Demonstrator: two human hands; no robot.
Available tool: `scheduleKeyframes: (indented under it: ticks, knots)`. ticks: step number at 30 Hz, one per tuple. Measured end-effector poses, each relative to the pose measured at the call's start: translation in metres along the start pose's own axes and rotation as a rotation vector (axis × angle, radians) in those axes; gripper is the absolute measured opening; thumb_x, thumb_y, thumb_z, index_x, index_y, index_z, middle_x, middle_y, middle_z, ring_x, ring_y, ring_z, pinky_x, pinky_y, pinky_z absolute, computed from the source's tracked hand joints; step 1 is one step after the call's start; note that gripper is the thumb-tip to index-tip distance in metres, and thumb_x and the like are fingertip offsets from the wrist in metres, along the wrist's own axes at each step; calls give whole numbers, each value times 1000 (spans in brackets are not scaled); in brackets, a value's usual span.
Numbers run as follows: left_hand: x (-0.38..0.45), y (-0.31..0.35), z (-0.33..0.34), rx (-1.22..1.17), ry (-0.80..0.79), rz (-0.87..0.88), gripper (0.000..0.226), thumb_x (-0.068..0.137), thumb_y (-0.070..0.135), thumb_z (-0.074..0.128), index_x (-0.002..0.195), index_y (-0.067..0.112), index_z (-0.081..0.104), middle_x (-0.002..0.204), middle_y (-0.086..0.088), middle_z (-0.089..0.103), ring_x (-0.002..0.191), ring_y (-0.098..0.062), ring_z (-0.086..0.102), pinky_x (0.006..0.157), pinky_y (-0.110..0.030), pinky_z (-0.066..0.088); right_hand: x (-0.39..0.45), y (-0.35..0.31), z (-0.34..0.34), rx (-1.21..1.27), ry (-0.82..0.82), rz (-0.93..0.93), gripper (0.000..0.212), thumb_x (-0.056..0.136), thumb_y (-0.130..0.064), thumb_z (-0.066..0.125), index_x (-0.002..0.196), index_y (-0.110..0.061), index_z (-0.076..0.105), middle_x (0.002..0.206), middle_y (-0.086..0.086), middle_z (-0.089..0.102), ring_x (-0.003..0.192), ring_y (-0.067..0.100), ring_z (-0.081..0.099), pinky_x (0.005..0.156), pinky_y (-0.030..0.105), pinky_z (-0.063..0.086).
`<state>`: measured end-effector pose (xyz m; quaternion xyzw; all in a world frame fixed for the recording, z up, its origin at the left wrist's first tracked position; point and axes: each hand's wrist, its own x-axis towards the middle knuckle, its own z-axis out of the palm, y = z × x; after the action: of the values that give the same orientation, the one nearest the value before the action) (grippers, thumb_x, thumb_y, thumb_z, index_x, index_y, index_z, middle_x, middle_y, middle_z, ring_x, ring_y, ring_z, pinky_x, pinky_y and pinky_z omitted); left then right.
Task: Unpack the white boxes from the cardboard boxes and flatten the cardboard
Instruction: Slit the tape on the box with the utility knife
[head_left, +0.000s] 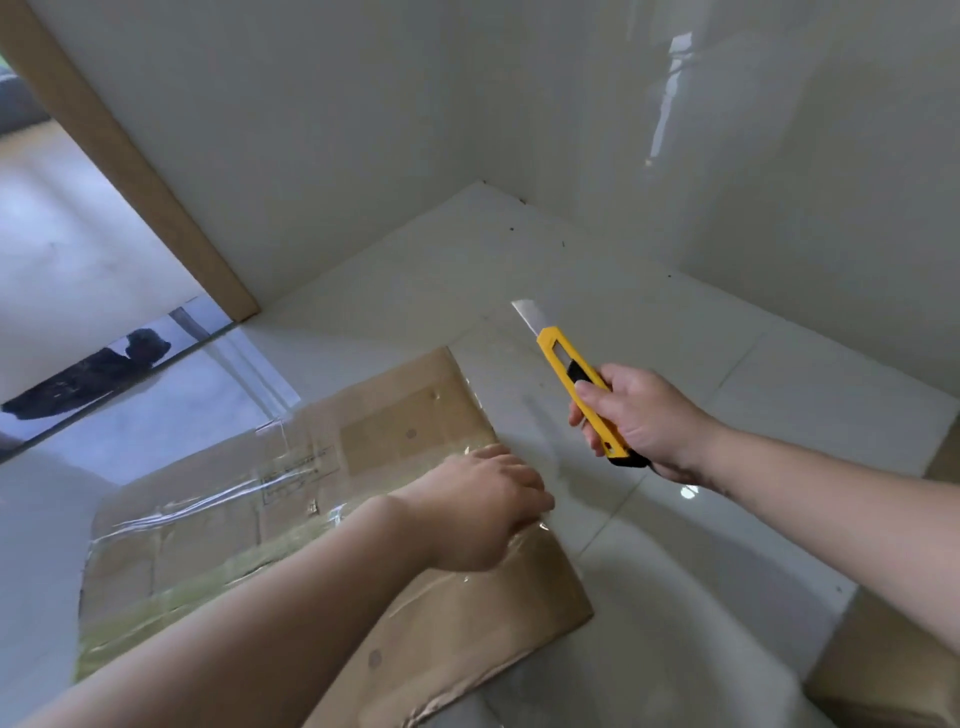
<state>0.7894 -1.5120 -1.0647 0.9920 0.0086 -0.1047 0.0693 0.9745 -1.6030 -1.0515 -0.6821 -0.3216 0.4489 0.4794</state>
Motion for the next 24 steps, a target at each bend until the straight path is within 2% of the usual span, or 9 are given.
scheduleKeyframes:
  ticks: [3, 8, 12, 14, 18, 24]
  knots:
    - [3, 2, 3, 3, 43, 12, 21, 90, 22, 52, 108, 25, 62, 102, 4, 61, 97, -21, 53, 94, -34, 42, 0, 8, -1, -24, 5, 11, 27, 101, -15, 44, 78, -4, 52, 73, 19, 53, 48, 17, 47, 46, 26, 42]
    - [0, 3, 2, -41, 89, -4, 26, 88, 19, 54, 113, 25, 61, 103, 4, 61, 99, -20, 53, 97, -31, 39, 5, 8, 1, 32, -10, 32, 26, 101, -17, 45, 79, -4, 51, 69, 11, 55, 46, 15, 47, 44, 25, 42]
    - [-7, 2, 8, -3, 166, -23, 36, 83, 18, 47, 116, 23, 61, 104, 6, 64, 101, -19, 53, 104, -32, 33, -1, 22, 8, 7, -154, 171, 27, 102, -21, 43, 85, -3, 53, 55, 0, 59, 41, 12, 49, 42, 22, 40]
    - [-10, 3, 9, 37, 190, -17, 34, 79, 18, 46, 108, 23, 64, 99, 8, 63, 98, -19, 52, 101, -31, 33, -7, 31, 13, -10, -204, 205, 26, 102, -22, 42, 87, -4, 53, 50, -6, 60, 40, 12, 50, 43, 22, 40]
    - [-8, 7, 4, 83, 240, -15, 24, 75, 18, 51, 94, 25, 64, 88, 12, 61, 91, -17, 49, 89, -29, 36, -9, 38, 20, -19, -228, 207, 26, 102, -22, 43, 84, -7, 54, 53, -8, 61, 43, 13, 52, 43, 21, 41]
    - [-8, 7, -1, 57, 242, -19, 35, 73, 18, 45, 102, 30, 61, 96, 15, 62, 98, -14, 50, 84, -34, 41, -7, 39, 25, -12, -263, 190, 27, 101, -22, 45, 82, -8, 56, 65, 0, 63, 48, 15, 53, 46, 24, 44]
